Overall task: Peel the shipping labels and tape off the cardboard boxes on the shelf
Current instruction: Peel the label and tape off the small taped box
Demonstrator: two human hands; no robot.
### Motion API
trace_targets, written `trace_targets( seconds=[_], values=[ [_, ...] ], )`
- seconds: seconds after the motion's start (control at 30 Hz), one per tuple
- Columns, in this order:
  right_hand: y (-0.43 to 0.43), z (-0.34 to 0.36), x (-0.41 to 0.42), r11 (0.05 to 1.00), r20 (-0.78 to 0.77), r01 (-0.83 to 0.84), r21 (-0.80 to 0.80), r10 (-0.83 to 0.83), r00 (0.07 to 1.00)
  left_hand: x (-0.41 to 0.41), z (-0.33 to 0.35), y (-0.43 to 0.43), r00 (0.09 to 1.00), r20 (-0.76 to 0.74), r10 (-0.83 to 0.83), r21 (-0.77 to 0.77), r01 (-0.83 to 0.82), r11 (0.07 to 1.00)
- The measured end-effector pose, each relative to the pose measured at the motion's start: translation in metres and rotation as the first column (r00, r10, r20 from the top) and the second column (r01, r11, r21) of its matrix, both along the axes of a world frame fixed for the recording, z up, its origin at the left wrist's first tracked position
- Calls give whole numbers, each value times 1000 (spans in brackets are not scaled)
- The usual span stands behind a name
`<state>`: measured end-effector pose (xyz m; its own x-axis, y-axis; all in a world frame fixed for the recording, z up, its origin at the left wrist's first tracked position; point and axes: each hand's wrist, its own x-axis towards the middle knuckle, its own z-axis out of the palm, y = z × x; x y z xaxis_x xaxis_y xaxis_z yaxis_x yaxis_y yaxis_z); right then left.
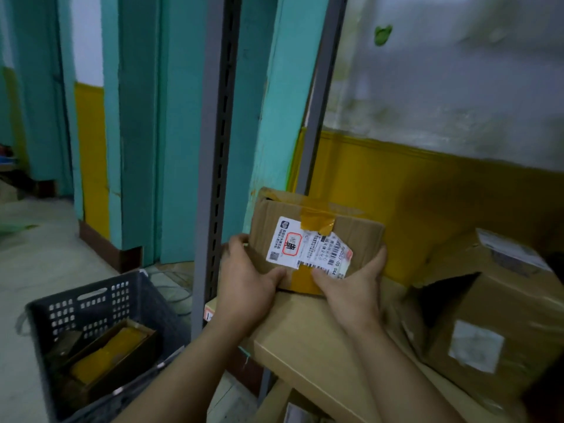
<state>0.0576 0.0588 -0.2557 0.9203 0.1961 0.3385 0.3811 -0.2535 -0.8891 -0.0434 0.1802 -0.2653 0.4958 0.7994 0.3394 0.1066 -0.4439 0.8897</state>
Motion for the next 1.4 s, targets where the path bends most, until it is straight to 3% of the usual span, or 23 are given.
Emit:
trace_targets(
  seconds=[0.53, 1.03, 1.4],
  values=[
    [7, -2, 17, 1000, -63, -12, 16, 13, 998, 6, -3, 5, 974, -222, -42, 139, 74, 988],
    [12, -10, 25, 999, -106, 22, 44, -18, 994, 11, -6, 4, 974, -221, -42, 163, 79, 983],
    [22, 4, 23, 995, -277, 92, 23, -82, 957, 14, -5, 6, 970, -244, -17, 147, 54, 988]
  ],
)
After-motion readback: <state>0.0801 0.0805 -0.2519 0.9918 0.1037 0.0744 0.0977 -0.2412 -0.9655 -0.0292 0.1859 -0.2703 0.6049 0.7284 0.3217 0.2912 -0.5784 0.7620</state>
